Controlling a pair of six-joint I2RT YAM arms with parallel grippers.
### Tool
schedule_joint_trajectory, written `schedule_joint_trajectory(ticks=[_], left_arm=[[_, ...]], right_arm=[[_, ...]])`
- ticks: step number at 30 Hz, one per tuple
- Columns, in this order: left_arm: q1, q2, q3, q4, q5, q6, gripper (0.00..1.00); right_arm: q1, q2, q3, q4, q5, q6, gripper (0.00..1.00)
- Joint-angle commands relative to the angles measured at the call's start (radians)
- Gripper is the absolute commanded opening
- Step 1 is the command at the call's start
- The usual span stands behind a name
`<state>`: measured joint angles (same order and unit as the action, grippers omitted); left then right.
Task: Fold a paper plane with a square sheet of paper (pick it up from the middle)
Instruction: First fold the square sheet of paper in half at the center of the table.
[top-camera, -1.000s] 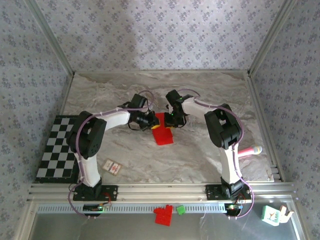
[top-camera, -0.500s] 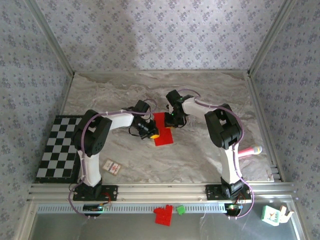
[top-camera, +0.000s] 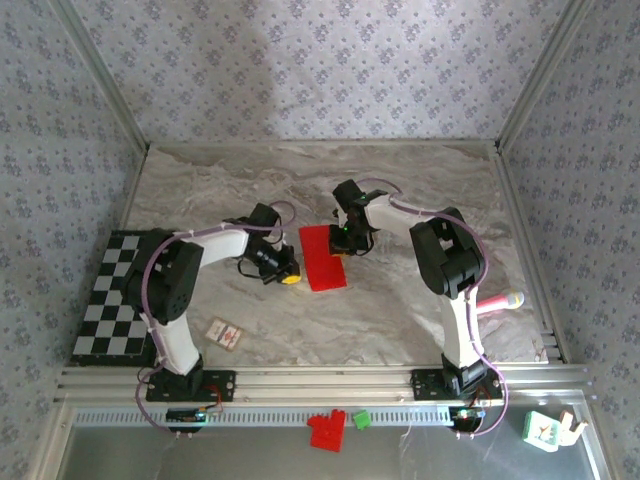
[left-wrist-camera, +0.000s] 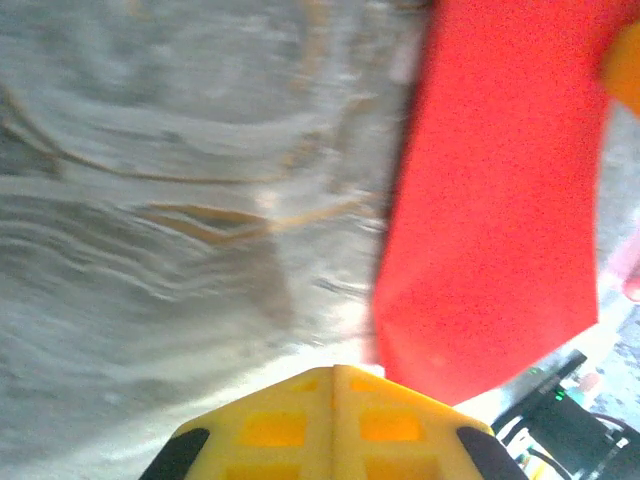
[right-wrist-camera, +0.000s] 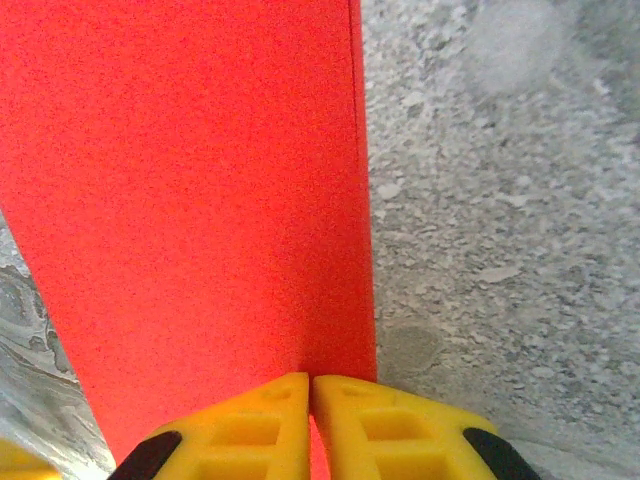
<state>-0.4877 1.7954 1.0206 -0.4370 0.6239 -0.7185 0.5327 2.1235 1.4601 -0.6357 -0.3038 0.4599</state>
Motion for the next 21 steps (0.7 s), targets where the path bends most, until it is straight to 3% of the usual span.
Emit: schedule_joint_trajectory(ticks=[1, 10, 21], left_arm=[[-0.031, -0.061, 0.055, 0.059, 0.077, -0.056, 0.07], [-0.079, 0.038, 0.037, 0.225, 0.021, -0.170, 0.07], [-0.097, 0.063, -0.173, 0.299, -0.044, -0.002, 0.06]], right_arm=[[-0.022, 0.169, -0.116, -0.098, 0.228, 0.011, 0.13], [-0.023, 0.173, -0.115, -0.097, 0.226, 0.013, 0.12], [-0.023, 0.188, -0.122, -0.082, 0.224, 0.015, 0.12]])
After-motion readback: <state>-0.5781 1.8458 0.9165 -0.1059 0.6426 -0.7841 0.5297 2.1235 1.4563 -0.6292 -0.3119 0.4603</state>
